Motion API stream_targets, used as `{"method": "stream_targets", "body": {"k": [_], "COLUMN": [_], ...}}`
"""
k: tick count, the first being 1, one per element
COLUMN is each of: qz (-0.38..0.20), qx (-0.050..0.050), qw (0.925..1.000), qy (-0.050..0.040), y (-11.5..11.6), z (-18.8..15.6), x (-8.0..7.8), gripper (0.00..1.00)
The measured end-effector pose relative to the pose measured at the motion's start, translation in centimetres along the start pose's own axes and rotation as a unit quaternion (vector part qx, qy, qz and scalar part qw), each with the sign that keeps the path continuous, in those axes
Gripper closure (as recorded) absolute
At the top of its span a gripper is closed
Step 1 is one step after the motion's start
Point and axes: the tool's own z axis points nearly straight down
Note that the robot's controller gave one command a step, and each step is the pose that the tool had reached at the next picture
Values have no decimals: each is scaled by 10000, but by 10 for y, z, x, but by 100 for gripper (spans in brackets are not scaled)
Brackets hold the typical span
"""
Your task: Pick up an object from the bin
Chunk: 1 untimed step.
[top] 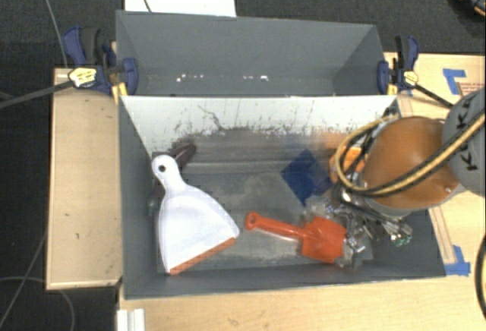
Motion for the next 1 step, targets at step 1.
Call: {"method": "stream_targets", "body": {"k": [1], "qz": [1213], "qx": [10], "qw": [9926], "qy": [-101], "y": [25], "z": [29], "x": [-16], "gripper": [0]}}
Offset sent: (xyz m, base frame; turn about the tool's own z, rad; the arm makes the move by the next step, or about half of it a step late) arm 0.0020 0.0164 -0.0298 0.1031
